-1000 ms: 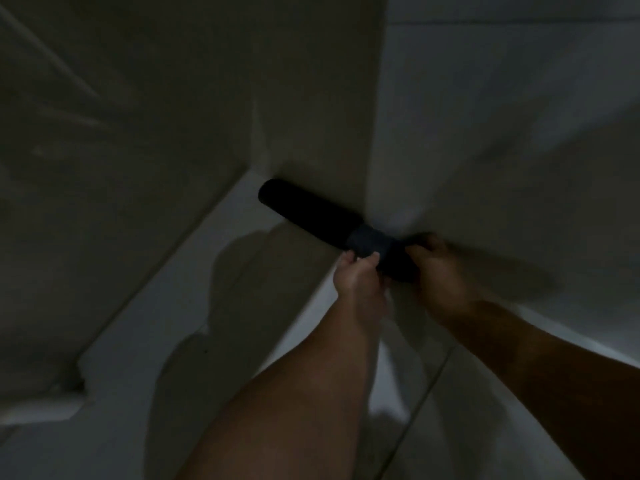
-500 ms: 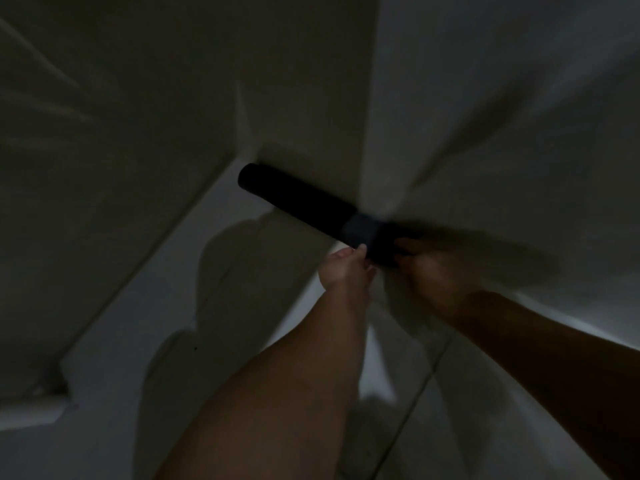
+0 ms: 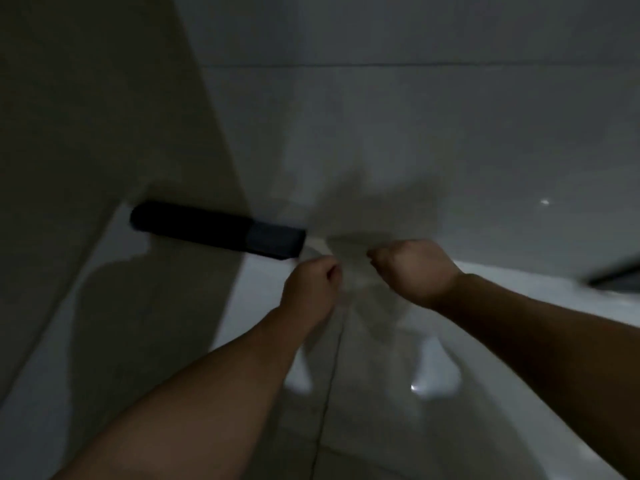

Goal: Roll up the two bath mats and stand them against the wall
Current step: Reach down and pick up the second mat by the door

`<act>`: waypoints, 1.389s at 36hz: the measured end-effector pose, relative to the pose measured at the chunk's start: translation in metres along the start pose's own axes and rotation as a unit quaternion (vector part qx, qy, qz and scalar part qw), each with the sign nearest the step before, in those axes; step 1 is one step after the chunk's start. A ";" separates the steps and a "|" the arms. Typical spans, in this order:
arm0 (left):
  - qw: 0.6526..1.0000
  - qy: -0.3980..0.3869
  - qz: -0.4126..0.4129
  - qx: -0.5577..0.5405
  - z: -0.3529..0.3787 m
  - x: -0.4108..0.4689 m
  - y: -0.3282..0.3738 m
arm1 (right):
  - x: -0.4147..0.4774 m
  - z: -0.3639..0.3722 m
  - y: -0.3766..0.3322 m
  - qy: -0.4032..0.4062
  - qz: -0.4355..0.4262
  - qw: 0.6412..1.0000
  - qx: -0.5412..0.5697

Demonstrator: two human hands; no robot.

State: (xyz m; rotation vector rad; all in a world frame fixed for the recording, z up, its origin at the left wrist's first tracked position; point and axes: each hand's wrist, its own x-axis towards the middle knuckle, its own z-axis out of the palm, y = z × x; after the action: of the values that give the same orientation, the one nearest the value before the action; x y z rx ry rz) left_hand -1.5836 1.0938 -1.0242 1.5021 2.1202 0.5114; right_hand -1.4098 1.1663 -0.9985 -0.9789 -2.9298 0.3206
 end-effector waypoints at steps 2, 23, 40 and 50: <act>0.998 -0.049 0.042 -0.001 0.010 -0.006 0.026 | -0.036 -0.021 0.007 -0.006 0.053 0.998 0.015; 0.915 -0.104 0.376 0.105 0.079 -0.112 0.262 | -0.338 -0.106 0.061 0.139 0.249 0.940 -0.187; 0.878 -0.040 0.430 0.205 0.115 -0.208 0.435 | -0.508 -0.177 0.167 0.166 0.330 0.907 -0.203; 0.860 -0.108 0.447 0.221 0.189 -0.240 0.548 | -0.601 -0.145 0.228 0.165 0.423 0.881 -0.135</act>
State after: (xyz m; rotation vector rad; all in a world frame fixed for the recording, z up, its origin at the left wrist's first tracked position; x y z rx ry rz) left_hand -0.9892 1.0490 -0.8297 2.6602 1.3010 0.1177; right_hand -0.7795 1.0117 -0.8851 -2.0750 -2.1122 -0.2396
